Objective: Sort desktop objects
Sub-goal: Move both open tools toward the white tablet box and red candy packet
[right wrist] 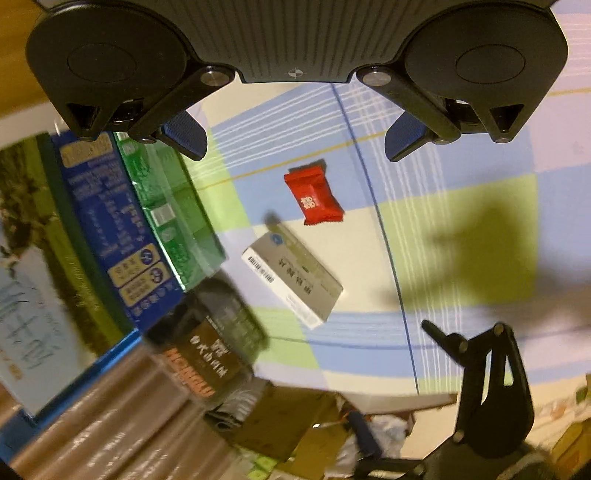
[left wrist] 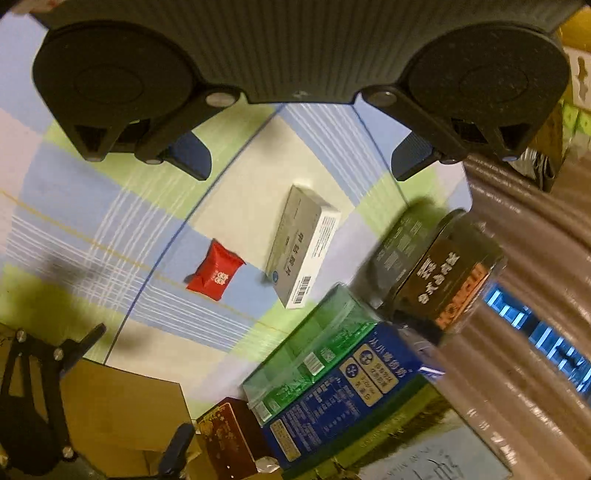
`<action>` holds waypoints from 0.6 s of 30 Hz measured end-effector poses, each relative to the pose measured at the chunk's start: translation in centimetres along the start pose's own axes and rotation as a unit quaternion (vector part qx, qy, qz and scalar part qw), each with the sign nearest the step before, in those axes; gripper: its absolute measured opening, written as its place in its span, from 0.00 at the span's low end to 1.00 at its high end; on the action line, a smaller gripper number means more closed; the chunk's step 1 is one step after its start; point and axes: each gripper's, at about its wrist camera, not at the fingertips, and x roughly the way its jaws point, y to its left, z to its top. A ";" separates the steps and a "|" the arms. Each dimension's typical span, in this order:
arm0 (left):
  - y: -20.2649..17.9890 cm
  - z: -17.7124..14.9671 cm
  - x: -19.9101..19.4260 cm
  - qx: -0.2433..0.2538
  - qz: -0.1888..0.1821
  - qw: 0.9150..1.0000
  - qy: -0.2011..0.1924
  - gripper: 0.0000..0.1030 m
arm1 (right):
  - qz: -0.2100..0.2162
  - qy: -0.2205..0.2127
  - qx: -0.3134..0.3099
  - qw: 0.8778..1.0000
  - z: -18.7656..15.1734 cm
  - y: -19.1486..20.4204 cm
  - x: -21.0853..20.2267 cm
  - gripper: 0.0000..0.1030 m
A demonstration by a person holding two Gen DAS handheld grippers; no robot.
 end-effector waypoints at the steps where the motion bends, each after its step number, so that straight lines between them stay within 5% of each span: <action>1: 0.3 0.2 0.6 -0.002 -0.005 1.000 -0.002 0.99 | 0.003 0.002 -0.002 1.000 0.1 -0.2 0.6 0.92; 7: 2.0 2.0 4.1 0.008 -0.024 1.000 -0.011 0.98 | 0.021 0.015 -0.036 0.999 0.6 -0.6 3.9 0.82; 11: 2.9 3.3 6.2 -0.002 -0.029 0.999 -0.018 0.91 | 0.049 0.022 -0.020 0.998 0.8 -1.3 6.0 0.65; 18: 3.8 3.1 10.6 -0.015 -0.056 0.998 -0.011 0.84 | 0.081 0.024 0.006 0.996 1.3 -2.2 8.7 0.63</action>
